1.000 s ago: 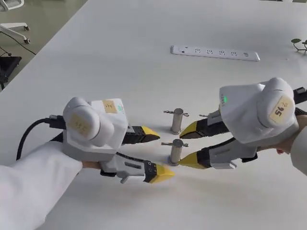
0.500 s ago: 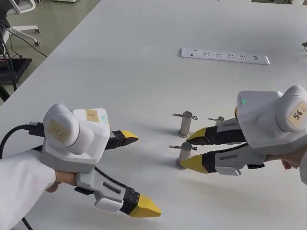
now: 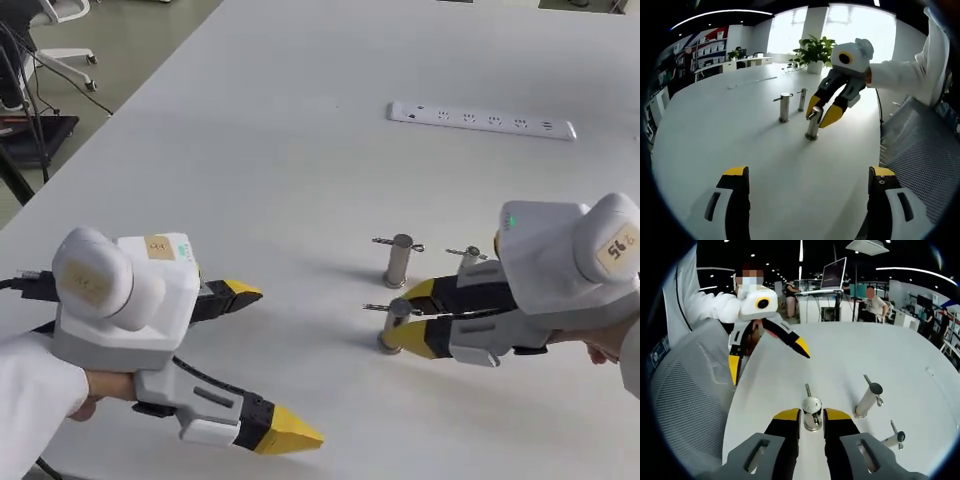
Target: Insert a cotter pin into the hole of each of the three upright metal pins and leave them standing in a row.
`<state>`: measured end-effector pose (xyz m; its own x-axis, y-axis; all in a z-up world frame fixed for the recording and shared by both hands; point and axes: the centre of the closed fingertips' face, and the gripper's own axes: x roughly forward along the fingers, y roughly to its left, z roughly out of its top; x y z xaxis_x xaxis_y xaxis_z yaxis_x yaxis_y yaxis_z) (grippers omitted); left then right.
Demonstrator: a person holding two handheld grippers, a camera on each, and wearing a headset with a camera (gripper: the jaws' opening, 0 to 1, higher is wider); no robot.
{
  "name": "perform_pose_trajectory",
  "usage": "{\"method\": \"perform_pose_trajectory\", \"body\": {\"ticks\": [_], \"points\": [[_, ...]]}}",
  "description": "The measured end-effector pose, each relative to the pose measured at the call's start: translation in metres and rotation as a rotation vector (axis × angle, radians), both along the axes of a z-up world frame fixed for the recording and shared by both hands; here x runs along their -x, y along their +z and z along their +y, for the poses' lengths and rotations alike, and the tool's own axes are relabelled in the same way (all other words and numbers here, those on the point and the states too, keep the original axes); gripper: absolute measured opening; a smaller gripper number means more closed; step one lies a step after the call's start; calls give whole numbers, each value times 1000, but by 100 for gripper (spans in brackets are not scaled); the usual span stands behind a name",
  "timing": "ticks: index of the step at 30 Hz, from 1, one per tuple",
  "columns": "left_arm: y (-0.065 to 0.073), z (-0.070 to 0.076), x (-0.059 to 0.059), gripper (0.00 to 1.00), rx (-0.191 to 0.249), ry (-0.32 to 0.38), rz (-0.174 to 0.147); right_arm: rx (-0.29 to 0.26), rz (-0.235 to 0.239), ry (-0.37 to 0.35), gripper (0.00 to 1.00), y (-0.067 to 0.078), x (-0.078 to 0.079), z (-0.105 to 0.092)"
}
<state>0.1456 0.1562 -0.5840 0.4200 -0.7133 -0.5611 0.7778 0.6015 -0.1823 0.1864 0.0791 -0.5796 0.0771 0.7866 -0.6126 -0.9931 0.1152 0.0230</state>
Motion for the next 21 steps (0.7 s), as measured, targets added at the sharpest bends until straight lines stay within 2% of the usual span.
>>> {"method": "perform_pose_trajectory", "body": {"ticks": [4,6,8,13,21], "points": [[0,8,2,99,-18,17,-1,14,-12,16,9,0,1,1],[2,12,2,99,-12,30,-6,13,-4,14,9,0,1,1],[1,15,2,99,-4,47,4,9,1,11,9,0,1,2],[0,21,4,98,-16,62,6,6,-7,4,9,0,2,4],[4,20,5,98,-6,76,5,16,-27,-4,8,0,-1,0]]}}
